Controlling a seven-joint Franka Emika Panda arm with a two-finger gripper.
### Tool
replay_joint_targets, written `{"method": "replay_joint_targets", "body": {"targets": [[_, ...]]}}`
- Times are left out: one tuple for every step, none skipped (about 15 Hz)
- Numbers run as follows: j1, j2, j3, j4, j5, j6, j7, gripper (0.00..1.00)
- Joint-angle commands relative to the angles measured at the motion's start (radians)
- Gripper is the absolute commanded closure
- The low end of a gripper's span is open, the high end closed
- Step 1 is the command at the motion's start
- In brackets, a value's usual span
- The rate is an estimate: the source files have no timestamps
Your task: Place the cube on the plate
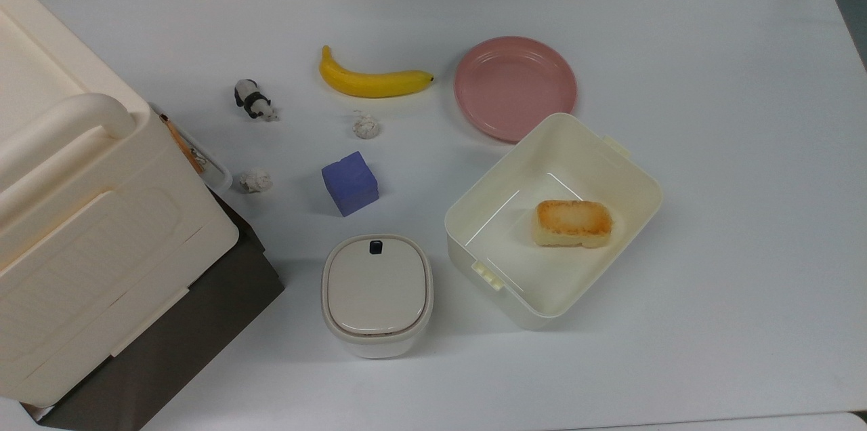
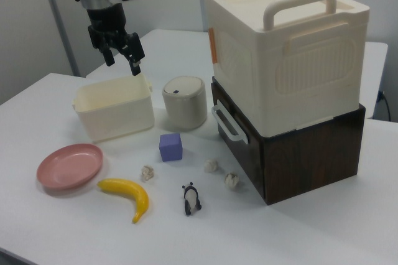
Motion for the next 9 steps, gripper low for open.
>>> {"method": "replay_joint_targets", "body": {"targets": [[0.004, -0.008, -0.003, 0.003, 0.026, -0.015, -0.024, 0.00], [0.005, -0.008, -0.002, 0.003, 0.026, -0.015, -0.024, 0.00], [0.004, -0.007, -0.002, 0.003, 0.026, -0.015, -0.024, 0.00], [0.002, -0.007, -0.006, 0.003, 0.027, -0.022, -0.030, 0.00], [0.002, -0.007, -0.008, 0.003, 0.027, -0.039, -0.052, 0.00], [0.002, -0.008, -0.008, 0.003, 0.026, -0.048, -0.087, 0.00], [0.002, -0.008, -0.008, 0.004, 0.027, -0.055, -0.124, 0.00], [0.002, -0.008, -0.009, 0.004, 0.027, -0.067, -0.144, 0.00], [0.002, -0.010, -0.010, 0.004, 0.026, -0.079, -0.148, 0.00]]}}
